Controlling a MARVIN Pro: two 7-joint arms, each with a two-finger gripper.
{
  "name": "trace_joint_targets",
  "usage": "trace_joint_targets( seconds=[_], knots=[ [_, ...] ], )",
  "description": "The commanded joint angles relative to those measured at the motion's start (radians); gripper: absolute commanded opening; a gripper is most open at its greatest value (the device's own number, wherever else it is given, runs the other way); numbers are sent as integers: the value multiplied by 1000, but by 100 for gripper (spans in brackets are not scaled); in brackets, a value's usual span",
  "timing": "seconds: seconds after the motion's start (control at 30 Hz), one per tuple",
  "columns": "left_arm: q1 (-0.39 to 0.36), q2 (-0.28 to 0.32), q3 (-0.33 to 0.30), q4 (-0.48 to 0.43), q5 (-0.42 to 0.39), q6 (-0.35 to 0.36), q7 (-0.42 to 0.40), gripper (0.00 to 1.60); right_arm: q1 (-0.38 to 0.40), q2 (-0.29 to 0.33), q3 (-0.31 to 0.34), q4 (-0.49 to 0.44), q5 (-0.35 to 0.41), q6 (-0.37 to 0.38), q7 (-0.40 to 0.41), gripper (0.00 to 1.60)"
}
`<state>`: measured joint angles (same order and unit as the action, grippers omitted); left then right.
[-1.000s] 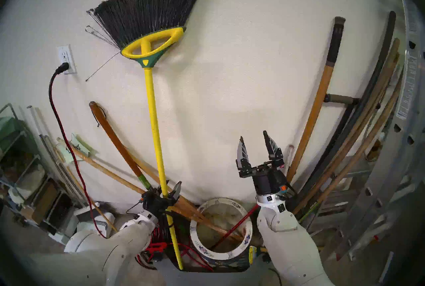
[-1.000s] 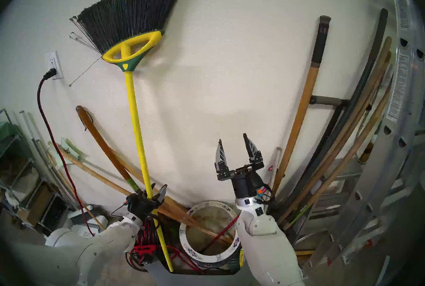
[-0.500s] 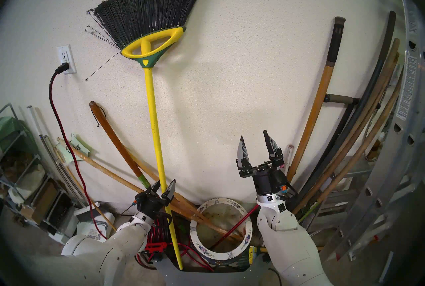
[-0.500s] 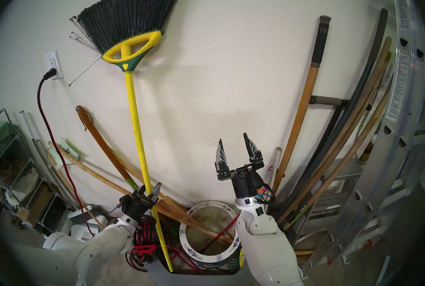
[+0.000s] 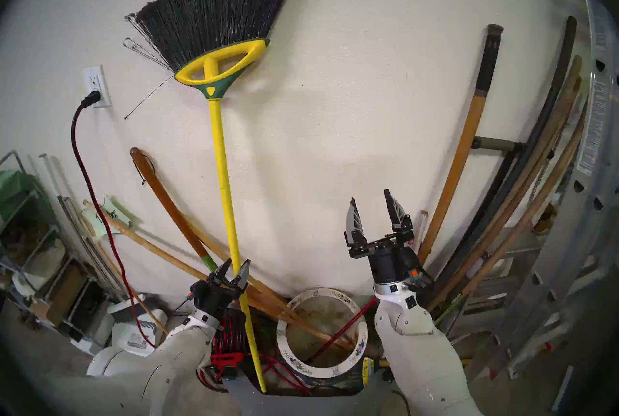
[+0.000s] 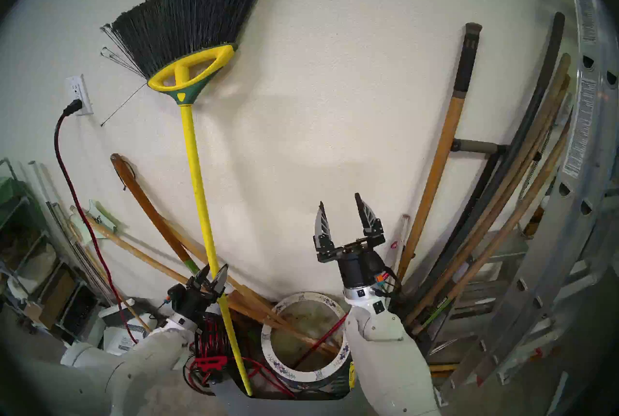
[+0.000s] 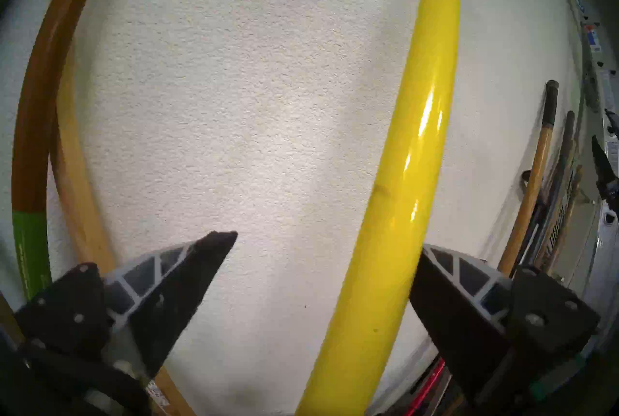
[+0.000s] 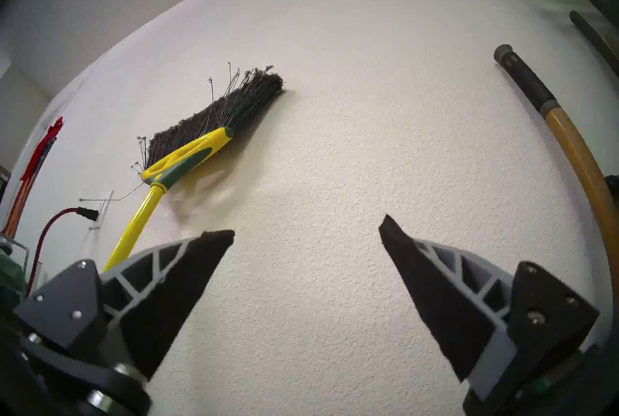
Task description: Take wooden sticks or brooms out of the pot
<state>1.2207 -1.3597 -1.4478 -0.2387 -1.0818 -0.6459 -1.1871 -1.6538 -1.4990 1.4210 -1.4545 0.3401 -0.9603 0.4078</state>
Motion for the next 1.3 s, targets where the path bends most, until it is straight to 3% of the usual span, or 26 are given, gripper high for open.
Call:
trace_joint_targets(
  seconds=[0.0,0.33,0.5,0.63,0.77,1.27],
  knots=[
    [8,-2,2,-26,-7,8,-99,160,1,-11,1,1,6,0,12,160],
    [29,3,1,-83,-21,41,-154,160,1,-20,11,2,20,0,38,160],
    [36,4,5,-111,-24,48,-128,160,1,-24,15,3,25,0,47,160],
    [51,14,-4,-140,-44,64,-194,160,0,-29,21,4,32,0,61,160],
    [57,15,0,-166,-49,69,-158,160,0,-32,24,5,35,0,68,160],
    [102,38,-21,-279,-110,105,-206,160,0,-47,40,9,55,0,108,160]
  ],
)
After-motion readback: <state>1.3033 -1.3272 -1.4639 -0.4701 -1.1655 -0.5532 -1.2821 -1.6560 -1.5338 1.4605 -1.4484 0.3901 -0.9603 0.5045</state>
